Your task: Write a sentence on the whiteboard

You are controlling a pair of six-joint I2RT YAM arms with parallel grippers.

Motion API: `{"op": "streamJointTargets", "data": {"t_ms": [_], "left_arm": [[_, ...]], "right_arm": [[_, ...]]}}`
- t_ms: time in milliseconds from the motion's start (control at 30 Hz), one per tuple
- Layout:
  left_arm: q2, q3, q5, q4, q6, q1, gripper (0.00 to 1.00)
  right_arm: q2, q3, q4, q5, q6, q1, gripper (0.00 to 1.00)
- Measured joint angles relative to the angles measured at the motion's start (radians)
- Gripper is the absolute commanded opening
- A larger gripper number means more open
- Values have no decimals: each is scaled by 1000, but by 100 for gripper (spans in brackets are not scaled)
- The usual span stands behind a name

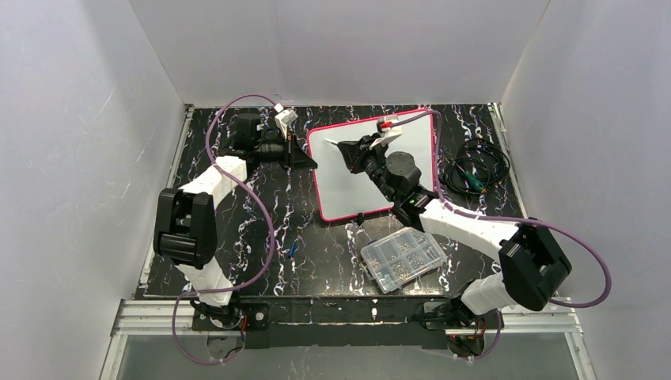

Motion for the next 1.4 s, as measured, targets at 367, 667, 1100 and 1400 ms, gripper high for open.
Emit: {"op": "streamJointTargets", "data": {"t_ms": [367,667,1100,1400], "left_arm": [[-1,-1,-2,0,5,-1,0],[-3,-1,-1,0,7,-2,0],[-11,-3,-6,-5,8,-5,0],[-13,-5,-13,-4,7,-5,0]], "right_arm": [[51,9,15,29,-8,10,1],[72,31,22,29,-25,26,1],[72,-1,-3,57,-34,86,1],[58,-16,-8,107,-37,96,1]]}}
